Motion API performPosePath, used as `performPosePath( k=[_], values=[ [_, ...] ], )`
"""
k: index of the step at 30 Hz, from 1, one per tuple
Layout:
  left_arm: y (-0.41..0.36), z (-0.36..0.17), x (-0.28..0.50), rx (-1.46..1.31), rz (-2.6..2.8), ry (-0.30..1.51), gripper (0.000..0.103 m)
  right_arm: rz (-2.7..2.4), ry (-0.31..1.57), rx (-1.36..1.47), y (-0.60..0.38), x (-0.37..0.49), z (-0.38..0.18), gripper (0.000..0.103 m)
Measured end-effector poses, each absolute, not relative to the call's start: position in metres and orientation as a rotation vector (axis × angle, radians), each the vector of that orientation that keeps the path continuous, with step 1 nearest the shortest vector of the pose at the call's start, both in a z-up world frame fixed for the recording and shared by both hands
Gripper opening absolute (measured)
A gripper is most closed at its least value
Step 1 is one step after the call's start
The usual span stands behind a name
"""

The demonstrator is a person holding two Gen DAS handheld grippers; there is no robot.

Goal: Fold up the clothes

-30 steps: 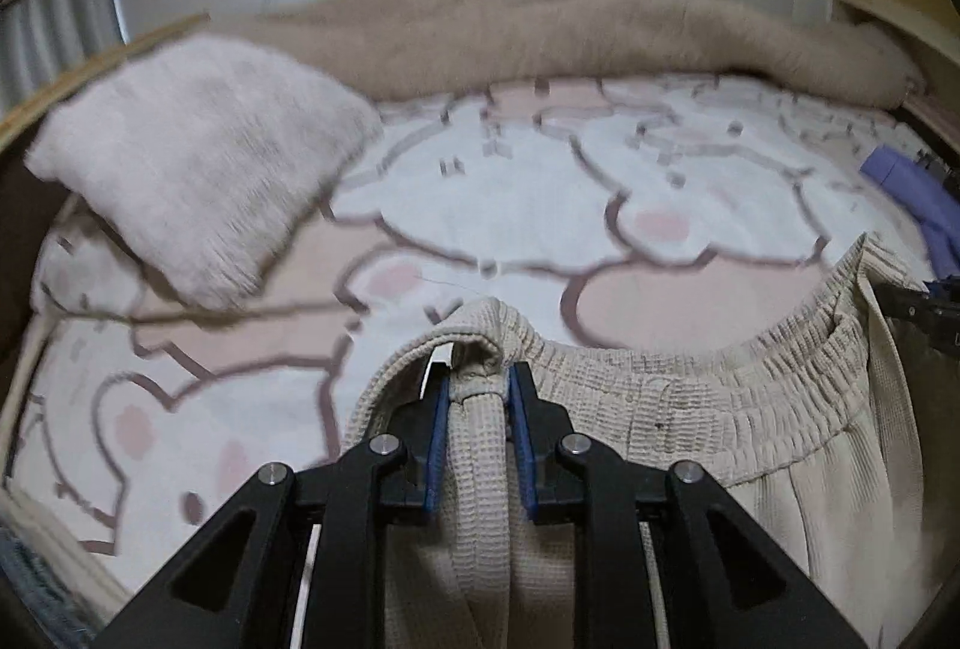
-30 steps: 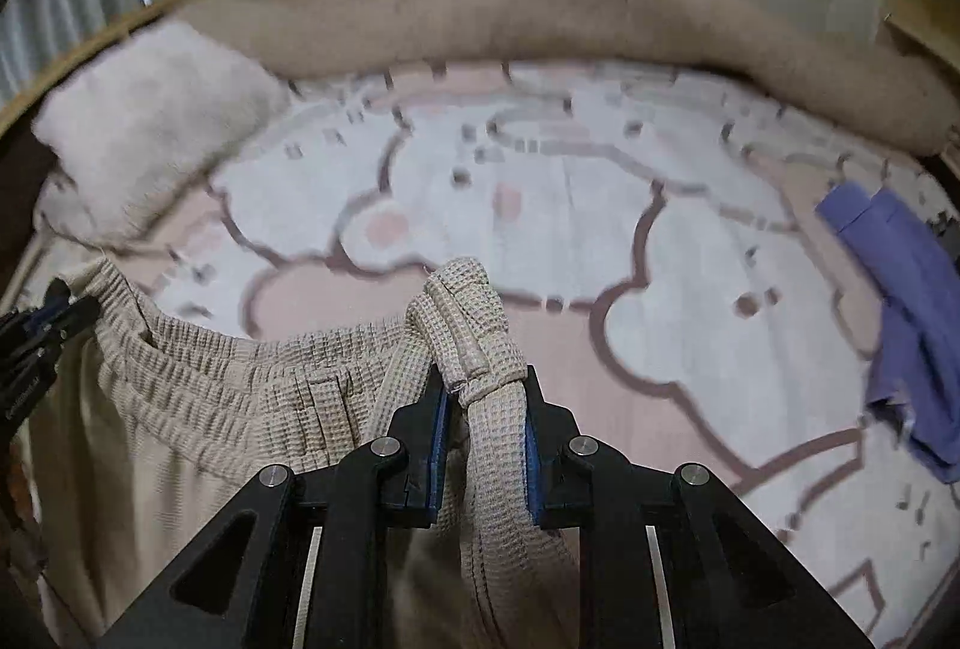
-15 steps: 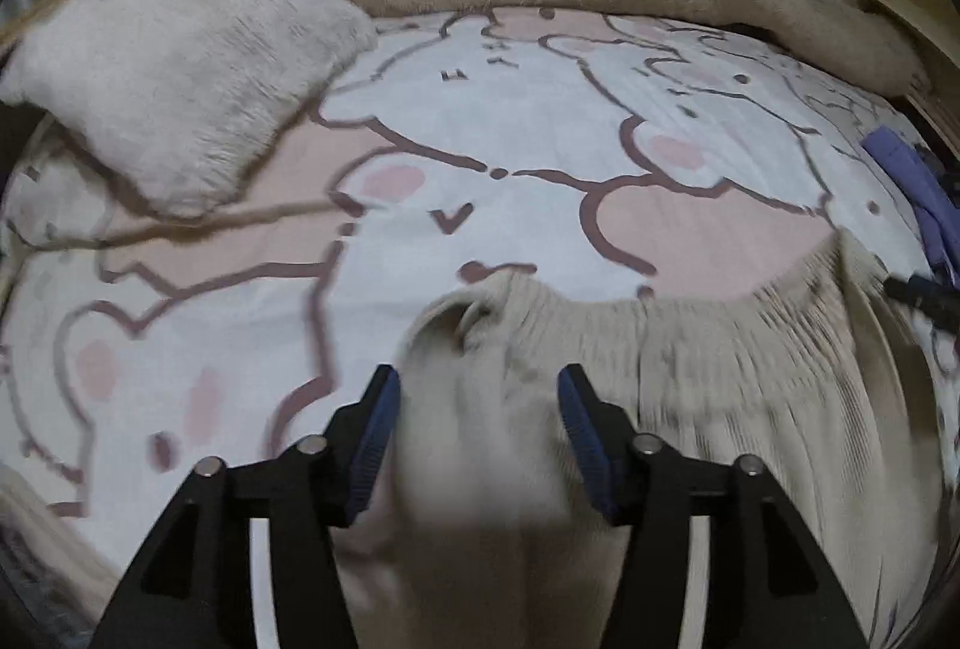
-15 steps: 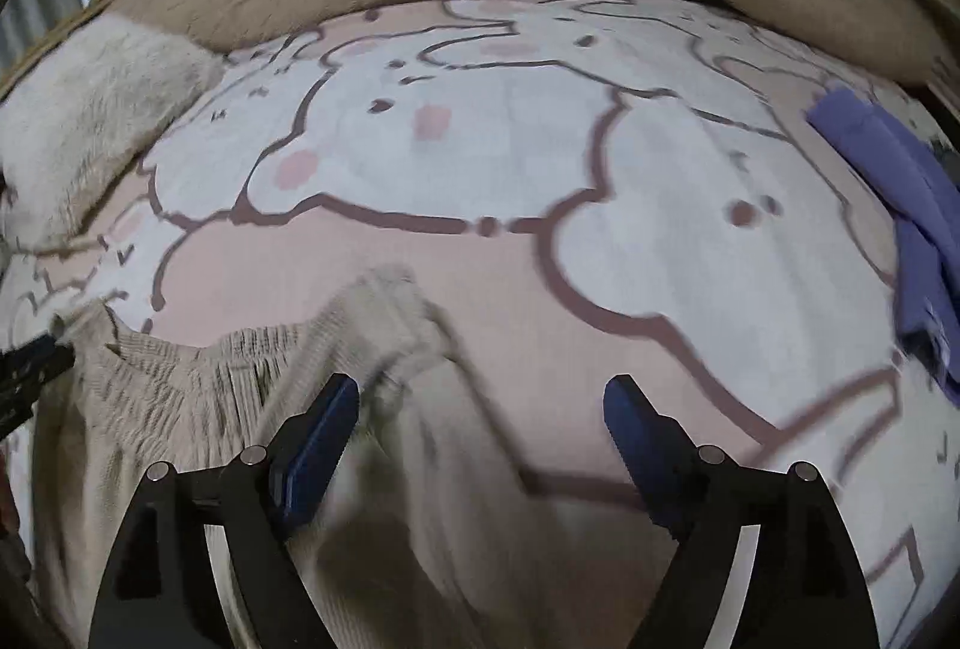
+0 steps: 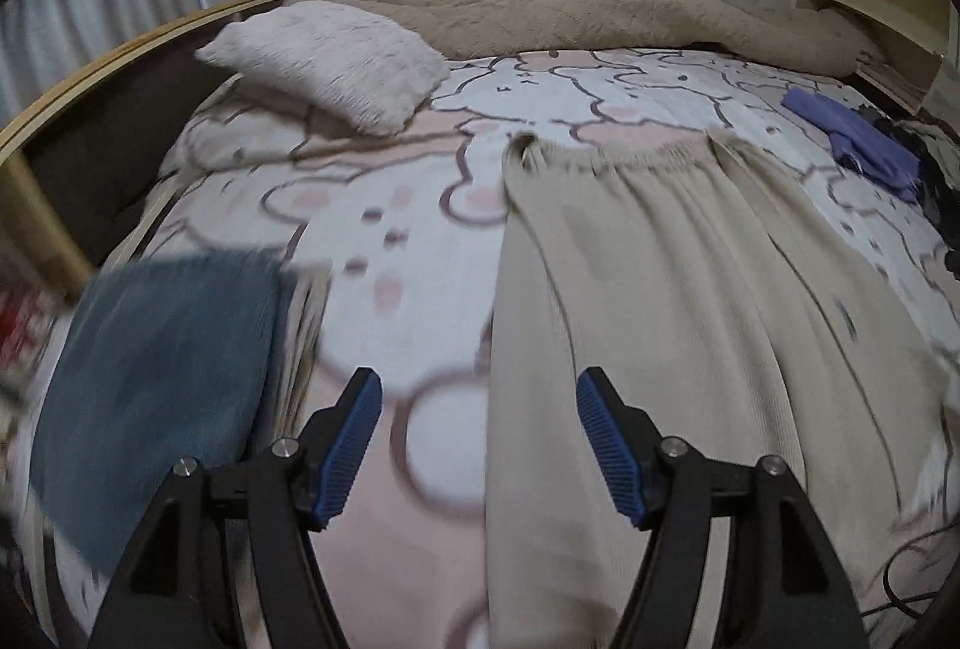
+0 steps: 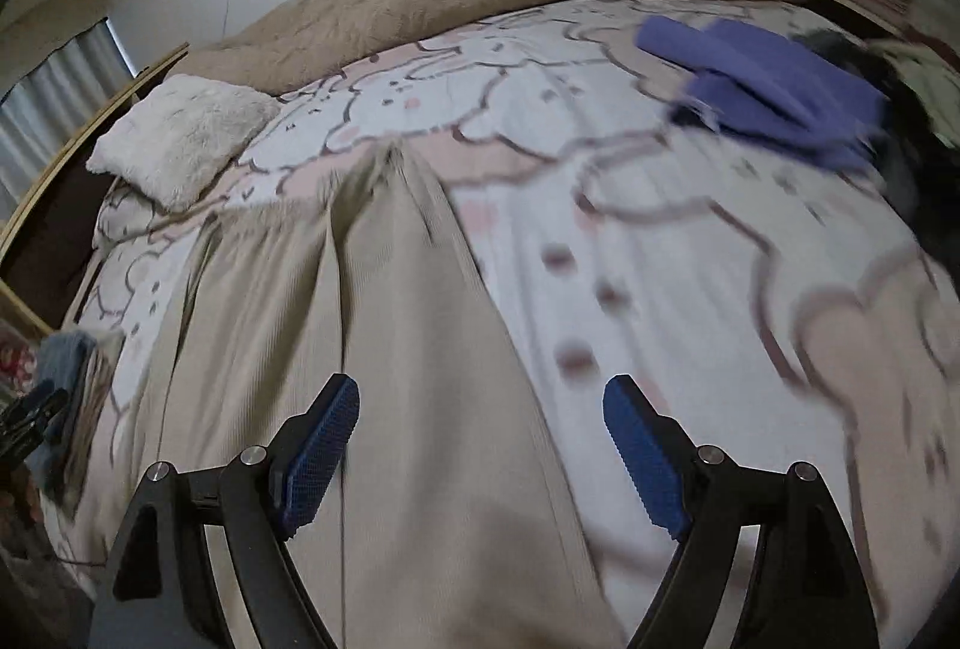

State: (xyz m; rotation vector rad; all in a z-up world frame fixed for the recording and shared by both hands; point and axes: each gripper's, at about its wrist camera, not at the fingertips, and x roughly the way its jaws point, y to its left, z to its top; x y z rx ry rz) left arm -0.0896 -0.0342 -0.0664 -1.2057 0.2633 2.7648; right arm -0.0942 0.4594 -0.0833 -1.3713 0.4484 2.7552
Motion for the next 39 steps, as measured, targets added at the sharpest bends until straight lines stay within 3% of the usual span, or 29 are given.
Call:
performPosePath(
  k=[6, 11, 16, 19, 21, 23, 25, 33, 39],
  values=[
    [-0.031, -0.087, -0.015, -1.180, 2.787, 0.187, 0.067, 2.702, 0.460, -1.327, 0.453, -0.004, -0.101, 0.083],
    [-0.031, -0.110, 0.001, -1.190, 2.822, 0.077, 0.067, 2.676, 0.470, -1.273, 0.449, 0.014, -0.129, 0.083],
    [-0.031, -0.118, 0.000, -1.188, 2.854, 0.000, 0.067, 2.613, 0.673, -1.310, 0.470, 0.002, -0.157, 0.080],
    [-0.031, -0.120, 0.000, -1.177, 2.867, -0.017, 0.067, 2.592, 0.829, -1.314, 0.480, -0.005, -0.169, 0.061],
    [-0.031, -0.122, 0.000, -1.182, 2.872, -0.031, 0.067, 2.594, 0.901, -1.282, 0.484, -0.009, -0.173, 0.030],
    [-0.030, -0.122, 0.000, -1.185, 2.879, -0.038, 0.067, 2.600, 0.956, -1.254, 0.486, -0.012, -0.174, 0.012],
    [-0.028, -0.122, 0.002, -1.175, 2.889, -0.022, 0.067, 2.619, 0.918, -1.201, 0.489, -0.010, -0.166, 0.007],
    [-0.020, -0.131, 0.001, -1.159, 2.896, 0.058, 0.067, 2.559, 0.559, -1.054, 0.528, -0.013, -0.131, 0.007],
    [-0.015, -0.138, -0.002, -1.153, 2.900, 0.124, 0.067, 2.467, 0.386, -1.145, 0.524, -0.034, -0.158, 0.006]
  ],
)
